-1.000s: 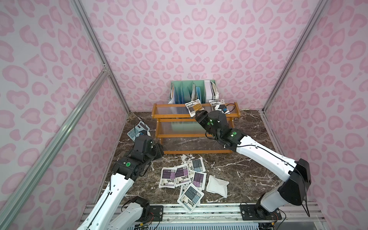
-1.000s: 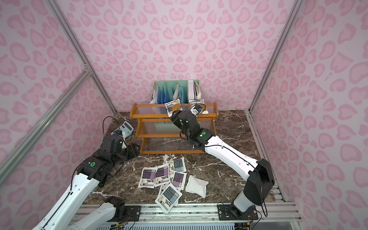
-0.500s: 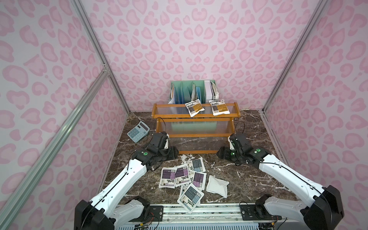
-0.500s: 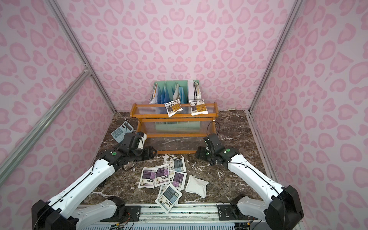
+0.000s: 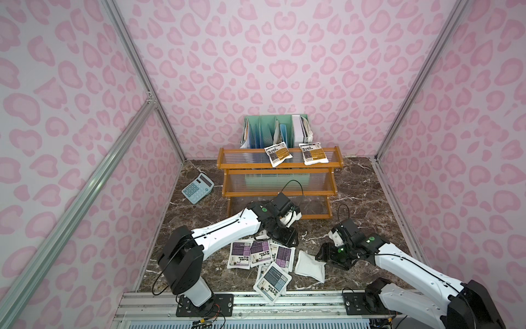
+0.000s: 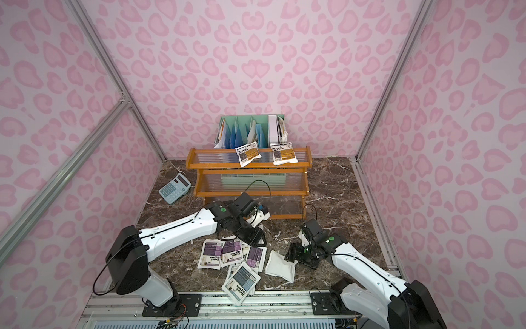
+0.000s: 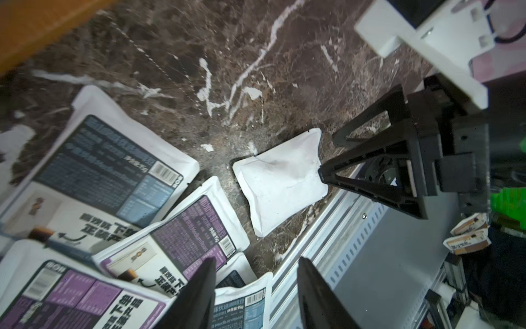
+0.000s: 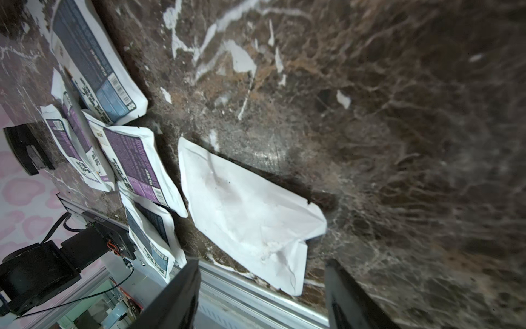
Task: Place the bagged coffee beans on the shelf by color
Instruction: Pick up the bagged coffee beans at the center of the board.
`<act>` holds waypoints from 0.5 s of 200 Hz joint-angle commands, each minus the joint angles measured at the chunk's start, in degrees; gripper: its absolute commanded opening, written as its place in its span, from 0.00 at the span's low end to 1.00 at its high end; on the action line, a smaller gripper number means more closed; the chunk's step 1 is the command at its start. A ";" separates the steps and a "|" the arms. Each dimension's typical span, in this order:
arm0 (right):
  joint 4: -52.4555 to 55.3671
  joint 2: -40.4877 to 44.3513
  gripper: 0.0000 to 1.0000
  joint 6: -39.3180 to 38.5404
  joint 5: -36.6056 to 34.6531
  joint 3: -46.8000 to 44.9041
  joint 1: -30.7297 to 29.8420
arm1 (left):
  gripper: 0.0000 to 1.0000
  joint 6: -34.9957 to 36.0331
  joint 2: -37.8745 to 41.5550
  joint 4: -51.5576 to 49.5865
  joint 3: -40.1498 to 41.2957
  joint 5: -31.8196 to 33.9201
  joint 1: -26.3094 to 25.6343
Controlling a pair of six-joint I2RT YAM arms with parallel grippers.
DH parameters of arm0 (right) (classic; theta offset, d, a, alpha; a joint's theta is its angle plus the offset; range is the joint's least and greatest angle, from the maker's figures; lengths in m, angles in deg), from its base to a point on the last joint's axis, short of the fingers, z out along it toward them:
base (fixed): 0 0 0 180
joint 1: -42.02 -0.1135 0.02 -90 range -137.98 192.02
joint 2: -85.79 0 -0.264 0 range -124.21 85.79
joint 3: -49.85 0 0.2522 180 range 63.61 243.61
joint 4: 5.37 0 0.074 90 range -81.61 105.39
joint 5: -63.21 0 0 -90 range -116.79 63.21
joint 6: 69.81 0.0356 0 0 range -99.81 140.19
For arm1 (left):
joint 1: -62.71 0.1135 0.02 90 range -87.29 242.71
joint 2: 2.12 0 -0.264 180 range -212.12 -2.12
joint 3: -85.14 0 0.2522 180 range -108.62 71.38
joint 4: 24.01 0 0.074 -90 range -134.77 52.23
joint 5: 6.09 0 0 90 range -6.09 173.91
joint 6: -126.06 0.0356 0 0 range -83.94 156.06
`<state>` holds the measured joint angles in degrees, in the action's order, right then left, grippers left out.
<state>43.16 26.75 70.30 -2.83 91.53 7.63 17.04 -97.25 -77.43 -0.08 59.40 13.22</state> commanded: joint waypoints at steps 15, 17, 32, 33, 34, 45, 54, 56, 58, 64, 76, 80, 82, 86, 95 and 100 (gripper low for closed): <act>-4.31 0.39 0.70 -0.18 3.28 -4.35 0.03 | 0.39 3.46 -6.10 -6.66 -5.32 -2.78 -1.40; -4.41 0.53 0.70 -0.18 3.24 -4.54 0.03 | 0.39 3.53 -6.46 -7.01 -5.70 -2.77 -1.48; -5.02 1.92 0.70 0.36 2.43 -6.11 0.09 | 0.32 3.41 -8.34 -9.15 -7.42 -2.89 -2.16; -5.08 2.05 0.70 0.44 2.42 -6.25 0.10 | 0.31 3.39 -8.41 -9.22 -7.44 -2.86 -2.17; -5.16 2.16 0.70 0.52 2.41 -6.36 0.15 | 0.31 3.39 -8.45 -9.30 -7.58 -2.88 -2.18; -6.38 3.05 0.70 1.28 2.61 -7.73 0.29 | 0.25 3.13 -9.28 -10.92 -8.69 -3.13 -2.31; -7.59 3.61 0.69 1.93 2.87 -8.75 0.29 | 0.21 3.03 -9.95 -12.55 -9.91 -3.13 -2.61; -7.93 3.70 0.69 2.03 2.98 -8.89 0.29 | 0.20 2.96 -10.15 -12.90 -10.16 -3.05 -2.75; -8.26 3.75 0.69 2.19 3.12 -9.06 0.29 | 0.20 2.97 -10.33 -13.23 -10.45 -2.97 -2.90; -9.28 4.08 0.69 2.56 3.42 -9.78 0.29 | 0.19 2.95 -10.70 -14.06 -11.06 -2.64 -3.33; -11.31 4.50 0.68 3.19 4.01 -10.97 0.32 | 0.19 2.77 -11.36 -14.91 -11.43 -1.56 -4.16; -12.00 4.60 0.67 3.24 4.34 -11.32 0.29 | 0.18 2.71 -11.59 -14.89 -11.50 -1.43 -4.26; -12.35 4.70 0.67 3.24 4.44 -11.47 0.29 | 0.18 2.75 -11.68 -14.85 -11.50 -1.42 -4.29; -12.93 4.82 0.66 3.24 4.58 -11.74 0.29 | 0.17 2.64 -11.93 -14.85 -11.43 -1.29 -4.29; -13.59 4.90 0.65 3.25 4.54 -12.05 0.29 | 0.14 2.50 -12.58 -14.86 -11.30 -0.45 -4.29; -13.79 4.87 0.65 3.11 4.43 -12.02 0.28 | 0.13 2.60 -13.29 -14.97 -11.19 -0.29 -4.34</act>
<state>30.13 31.69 72.66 3.82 80.67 7.96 19.53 -108.97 -89.17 -11.07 57.87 9.00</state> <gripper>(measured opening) 0.658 0.160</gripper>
